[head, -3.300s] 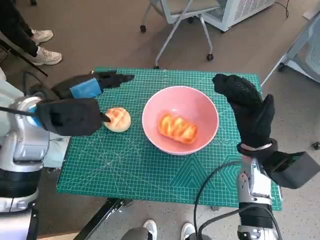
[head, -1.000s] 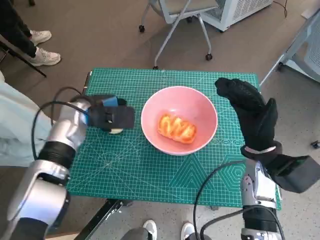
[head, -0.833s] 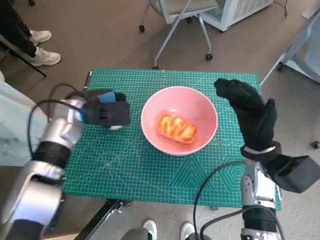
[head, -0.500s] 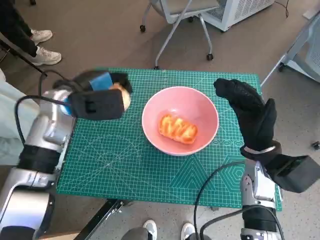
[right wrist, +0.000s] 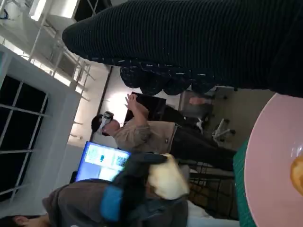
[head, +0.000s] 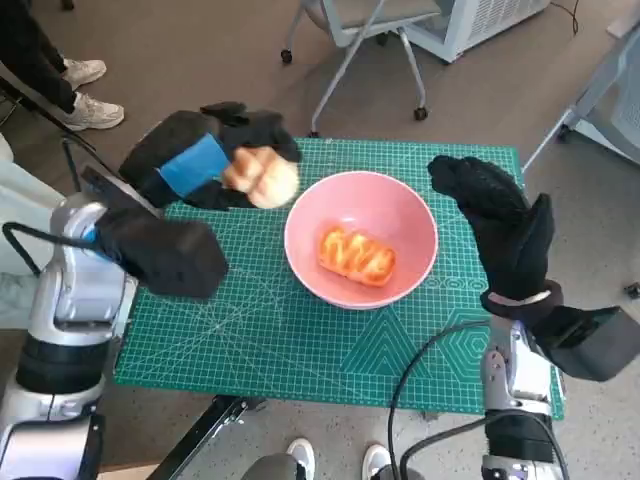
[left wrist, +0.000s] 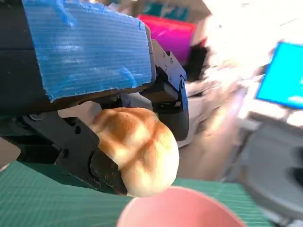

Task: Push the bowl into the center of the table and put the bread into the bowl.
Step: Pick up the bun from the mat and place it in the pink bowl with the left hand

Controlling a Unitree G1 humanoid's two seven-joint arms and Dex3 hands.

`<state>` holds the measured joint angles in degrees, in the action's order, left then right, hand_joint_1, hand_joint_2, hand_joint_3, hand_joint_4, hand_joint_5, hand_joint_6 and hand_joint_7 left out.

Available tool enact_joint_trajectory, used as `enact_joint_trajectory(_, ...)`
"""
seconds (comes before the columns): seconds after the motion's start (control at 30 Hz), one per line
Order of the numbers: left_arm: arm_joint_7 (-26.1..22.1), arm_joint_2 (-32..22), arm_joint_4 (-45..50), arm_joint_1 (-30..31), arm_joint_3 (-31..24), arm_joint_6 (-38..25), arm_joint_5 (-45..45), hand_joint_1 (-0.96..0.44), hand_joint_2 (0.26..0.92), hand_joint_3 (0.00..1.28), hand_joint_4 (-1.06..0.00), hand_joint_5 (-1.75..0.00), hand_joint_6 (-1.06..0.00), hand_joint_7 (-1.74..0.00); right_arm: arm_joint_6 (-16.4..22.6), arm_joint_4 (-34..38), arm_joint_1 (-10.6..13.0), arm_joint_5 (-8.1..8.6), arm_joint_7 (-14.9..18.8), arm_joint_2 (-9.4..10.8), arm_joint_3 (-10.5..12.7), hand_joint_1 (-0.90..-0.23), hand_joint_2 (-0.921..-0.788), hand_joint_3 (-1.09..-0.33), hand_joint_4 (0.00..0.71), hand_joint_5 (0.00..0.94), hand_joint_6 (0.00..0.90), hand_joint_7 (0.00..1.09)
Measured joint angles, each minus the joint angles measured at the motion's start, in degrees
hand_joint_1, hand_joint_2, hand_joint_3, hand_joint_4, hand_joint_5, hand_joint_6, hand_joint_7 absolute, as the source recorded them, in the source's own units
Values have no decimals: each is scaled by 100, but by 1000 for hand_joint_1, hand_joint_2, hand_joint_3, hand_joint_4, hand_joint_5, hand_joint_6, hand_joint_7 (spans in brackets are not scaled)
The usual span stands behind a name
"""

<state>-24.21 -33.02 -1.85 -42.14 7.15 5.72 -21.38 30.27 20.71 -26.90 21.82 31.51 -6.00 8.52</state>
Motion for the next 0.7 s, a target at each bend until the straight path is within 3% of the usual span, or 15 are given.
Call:
enact_joint_trajectory(0.6, -163, 609, -592, -3, 889, 199, -241, 3, 913, 22, -792, -1053, -659, -1137, 0, -41, 76, 26, 2, 0, -5, -688, -921, -783, 195, 1, 87, 534)
enact_joint_trajectory(0.7, -201, 649, -693, -57, 930, 211, -269, 3, 918, 151, -609, -1230, -525, -1283, 1, -66, 110, 24, -1, -11, 0, -687, -921, -789, 194, 0, 86, 534)
